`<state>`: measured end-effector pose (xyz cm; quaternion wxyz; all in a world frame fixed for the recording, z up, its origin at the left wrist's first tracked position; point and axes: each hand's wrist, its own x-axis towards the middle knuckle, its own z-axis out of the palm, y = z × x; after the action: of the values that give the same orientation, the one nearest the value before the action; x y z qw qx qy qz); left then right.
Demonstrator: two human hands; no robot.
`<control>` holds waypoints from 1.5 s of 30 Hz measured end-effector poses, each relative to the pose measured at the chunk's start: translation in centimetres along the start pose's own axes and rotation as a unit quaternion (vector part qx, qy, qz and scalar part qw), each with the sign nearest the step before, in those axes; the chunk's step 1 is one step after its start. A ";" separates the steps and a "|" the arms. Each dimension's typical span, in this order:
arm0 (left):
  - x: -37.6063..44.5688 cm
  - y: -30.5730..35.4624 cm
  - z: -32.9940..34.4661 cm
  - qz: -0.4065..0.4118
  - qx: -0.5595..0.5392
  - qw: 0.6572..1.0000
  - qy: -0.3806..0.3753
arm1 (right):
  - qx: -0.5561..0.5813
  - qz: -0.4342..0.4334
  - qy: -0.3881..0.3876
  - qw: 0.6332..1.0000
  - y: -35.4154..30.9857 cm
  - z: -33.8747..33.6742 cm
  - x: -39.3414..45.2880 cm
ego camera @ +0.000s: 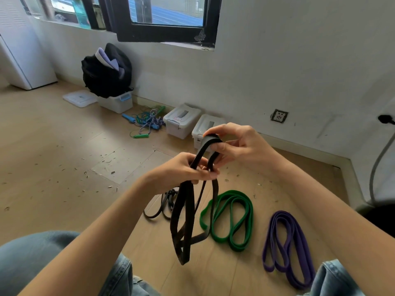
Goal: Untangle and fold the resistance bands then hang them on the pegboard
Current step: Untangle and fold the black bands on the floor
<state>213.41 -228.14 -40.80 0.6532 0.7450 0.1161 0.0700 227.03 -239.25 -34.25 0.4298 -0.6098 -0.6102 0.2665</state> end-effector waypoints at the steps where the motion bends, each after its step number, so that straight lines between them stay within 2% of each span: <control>1: -0.1 -0.4 0.1 -0.012 0.013 1.000 -0.013 | 0.018 0.000 0.009 1.000 0.0 0.0 -0.1; 8: -0.4 -2.7 0.8 -0.050 0.062 0.997 -0.018 | 0.106 -0.009 0.150 0.983 -0.1 -1.7 -0.2; 9: -0.4 -2.5 0.7 -0.043 0.071 0.997 -0.007 | 0.075 0.007 0.150 0.986 0.3 -2.2 -0.3; 11: -0.4 -2.2 0.1 -0.035 0.111 0.993 0.011 | -0.088 0.063 0.095 0.990 1.3 -3.5 -0.6; 13: -0.2 -1.8 -0.3 -0.038 0.185 0.982 0.002 | -0.276 0.131 0.015 0.952 2.5 -4.4 -0.9; 15: 0.1 -1.6 -0.2 -0.049 0.246 0.968 -0.027 | -0.337 0.158 -0.032 0.927 3.3 -4.3 -1.4; 18: 0.5 -1.8 0.2 -0.076 0.297 0.950 -0.060 | -0.263 0.152 -0.101 0.947 3.6 -2.3 -2.0; 20: 0.6 -1.9 0.2 -0.083 0.302 0.947 -0.066 | -0.257 0.138 -0.111 0.950 3.8 -1.1 -2.2; 22: 0.6 -2.0 0.1 -0.079 0.300 0.948 -0.068 | -0.256 0.123 -0.084 0.955 3.8 -0.8 -2.0; 25: 0.4 -2.3 -0.3 -0.087 0.299 0.948 -0.062 | -0.115 0.114 -0.024 0.987 3.0 -1.7 -1.6; 28: 0.3 -2.5 -0.6 -0.084 0.294 0.951 -0.044 | -0.030 0.137 -0.003 0.990 2.9 -3.1 -1.5; 32: 0.1 -2.0 -1.2 -0.068 0.288 0.955 0.003 | -0.147 0.148 0.026 0.978 3.9 -3.3 -1.9; 37: 0.1 -1.6 -1.3 -0.074 0.371 0.925 0.019 | -0.180 0.143 0.031 0.973 4.7 -3.3 -1.8; 41: -0.4 -1.0 -1.8 -0.042 0.308 0.951 0.007 | -0.208 0.149 0.032 0.966 5.3 -3.7 -1.9; 43: -0.4 -0.4 -1.9 -0.019 0.254 0.967 0.004 | -0.226 0.188 0.000 0.956 5.3 -3.9 -2.3; 45: -0.1 -0.1 -1.5 -0.007 0.250 0.968 -0.004 | -0.297 0.226 -0.078 0.924 5.0 -3.5 -2.5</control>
<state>212.92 -226.71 -40.71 0.4470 0.8841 0.1327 0.0306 232.28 -241.82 -37.26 0.1083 -0.8088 -0.5387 0.2094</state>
